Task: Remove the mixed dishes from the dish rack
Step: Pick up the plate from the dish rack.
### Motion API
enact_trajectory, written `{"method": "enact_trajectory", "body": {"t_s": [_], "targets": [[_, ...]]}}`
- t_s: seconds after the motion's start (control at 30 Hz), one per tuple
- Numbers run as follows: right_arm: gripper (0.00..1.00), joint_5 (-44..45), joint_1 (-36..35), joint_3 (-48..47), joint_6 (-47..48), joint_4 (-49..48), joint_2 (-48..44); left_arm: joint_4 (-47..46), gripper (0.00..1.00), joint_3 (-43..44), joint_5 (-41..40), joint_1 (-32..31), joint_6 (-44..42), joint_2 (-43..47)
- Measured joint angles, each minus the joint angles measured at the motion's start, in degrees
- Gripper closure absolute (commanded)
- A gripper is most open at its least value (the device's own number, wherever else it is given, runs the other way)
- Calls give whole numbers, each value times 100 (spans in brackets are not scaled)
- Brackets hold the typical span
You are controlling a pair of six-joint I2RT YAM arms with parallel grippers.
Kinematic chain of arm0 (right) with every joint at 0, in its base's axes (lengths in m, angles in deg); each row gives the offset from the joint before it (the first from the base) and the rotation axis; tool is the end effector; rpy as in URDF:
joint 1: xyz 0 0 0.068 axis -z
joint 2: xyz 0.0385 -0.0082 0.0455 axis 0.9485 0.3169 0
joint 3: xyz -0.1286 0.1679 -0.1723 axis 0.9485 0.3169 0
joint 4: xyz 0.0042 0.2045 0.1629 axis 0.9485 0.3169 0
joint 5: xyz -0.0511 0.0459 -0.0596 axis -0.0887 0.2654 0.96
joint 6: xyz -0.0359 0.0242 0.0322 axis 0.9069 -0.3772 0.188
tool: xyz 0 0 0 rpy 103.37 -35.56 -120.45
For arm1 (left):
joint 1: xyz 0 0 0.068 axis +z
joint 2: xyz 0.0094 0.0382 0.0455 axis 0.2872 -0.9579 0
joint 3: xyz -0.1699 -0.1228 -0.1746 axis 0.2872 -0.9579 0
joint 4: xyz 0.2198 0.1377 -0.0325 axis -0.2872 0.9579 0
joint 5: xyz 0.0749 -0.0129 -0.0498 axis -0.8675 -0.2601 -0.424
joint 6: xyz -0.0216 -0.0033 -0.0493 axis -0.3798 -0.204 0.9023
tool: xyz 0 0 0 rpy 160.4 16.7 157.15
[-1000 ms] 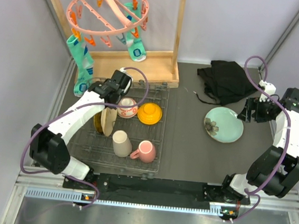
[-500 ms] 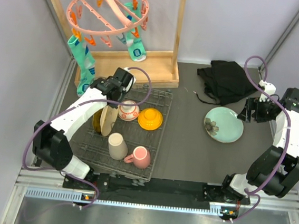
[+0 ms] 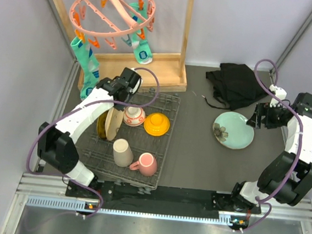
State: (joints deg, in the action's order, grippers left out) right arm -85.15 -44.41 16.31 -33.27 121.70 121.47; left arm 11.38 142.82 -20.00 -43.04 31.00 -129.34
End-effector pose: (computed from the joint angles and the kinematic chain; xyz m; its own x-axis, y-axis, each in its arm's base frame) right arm 0.2552 -0.1064 0.2915 -0.7336 -0.1055 -0.6714 -0.3280 0.9202 0.2137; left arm 0.2842 -0.1241 0.3095 -0.7647 0.4974 -0.4096 0.3217 0.8455 0.4263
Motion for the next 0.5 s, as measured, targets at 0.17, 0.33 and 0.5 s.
{"method": "enact_trajectory", "body": {"t_s": [0.17,0.33,0.5], "targets": [[19,-2,0,46,35,9,17,48,100,61,-22,4,57,-61],[19,-7,0,66,39,11,20,149,100,216,-24,7,59,-72],[19,-7,0,66,39,11,37,175,100,396,-68,13,50,-70]]}}
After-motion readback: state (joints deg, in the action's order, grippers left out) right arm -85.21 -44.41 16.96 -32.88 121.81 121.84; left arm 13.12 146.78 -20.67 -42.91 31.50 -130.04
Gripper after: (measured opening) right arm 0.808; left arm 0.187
